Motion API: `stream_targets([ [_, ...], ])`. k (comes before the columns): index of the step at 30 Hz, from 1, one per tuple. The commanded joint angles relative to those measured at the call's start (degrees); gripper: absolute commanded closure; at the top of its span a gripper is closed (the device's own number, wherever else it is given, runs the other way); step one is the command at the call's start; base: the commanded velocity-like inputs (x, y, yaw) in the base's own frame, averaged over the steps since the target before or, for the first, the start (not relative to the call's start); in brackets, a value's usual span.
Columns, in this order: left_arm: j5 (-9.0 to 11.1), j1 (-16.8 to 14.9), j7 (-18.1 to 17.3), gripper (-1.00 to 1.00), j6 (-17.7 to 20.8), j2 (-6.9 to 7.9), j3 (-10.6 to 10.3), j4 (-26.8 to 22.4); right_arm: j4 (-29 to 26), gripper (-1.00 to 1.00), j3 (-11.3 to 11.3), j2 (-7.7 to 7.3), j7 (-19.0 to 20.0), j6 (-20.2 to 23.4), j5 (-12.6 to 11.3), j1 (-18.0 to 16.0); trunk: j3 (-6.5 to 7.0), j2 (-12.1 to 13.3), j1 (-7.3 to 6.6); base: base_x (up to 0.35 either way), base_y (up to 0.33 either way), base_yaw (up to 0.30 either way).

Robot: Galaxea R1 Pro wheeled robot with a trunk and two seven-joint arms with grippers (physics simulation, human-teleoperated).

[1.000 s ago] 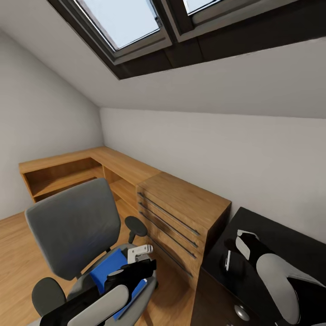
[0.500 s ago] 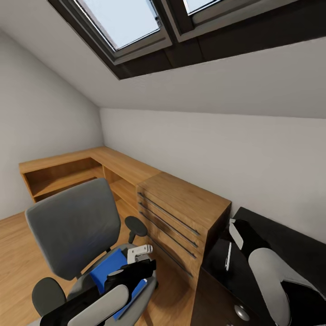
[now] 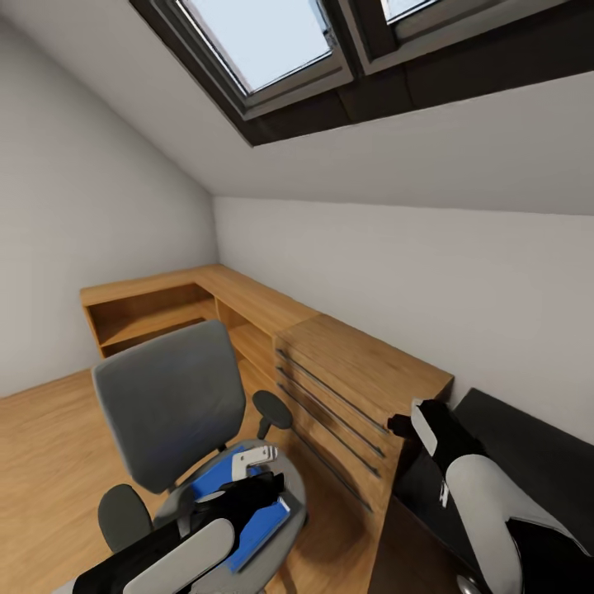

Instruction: In the bedroom, organize the workspace by keeping the computer under the desk, ensuring the monitor is on the desk, placing the keyboard on the desk next to the monitor, placing the mouse on the desk next to the keyboard, moving the folder from the swivel chair onto the desk next to the mouse, stacking the notebook on top of the folder with the pen on top of the notebook, and positioning the swivel chair next to the desk.

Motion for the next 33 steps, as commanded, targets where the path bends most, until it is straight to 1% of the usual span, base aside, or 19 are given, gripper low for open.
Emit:
stream_targets([
  [1, 0.0, -0.1, 0.3, -1.0, 0.4, 0.01, -0.1, 0.0, -0.1, -1.0, -0.1, 0.02, -0.3, 0.2, -0.4, 0.0, -0.07, 0.0, 0.0, 0.0, 0.0, 0.274],
  [20, 0.0, -0.1, 0.3, -1.0, 0.4, 0.01, -0.2, 0.0, 0.0, -1.0, 0.0, 0.27, -0.3, 0.0, -0.3, 0.3, -0.07, 0.0, 0.0, 0.0, 0.0, 0.276],
  [33, 0.0, -0.1, 0.3, -1.0, 0.4, 0.05, -0.1, 0.0, -0.1, -1.0, 0.0, 0.86, -0.4, -0.3, 0.0, 0.5, -0.07, 0.0, 0.0, 0.0, 0.0, 0.276],
])
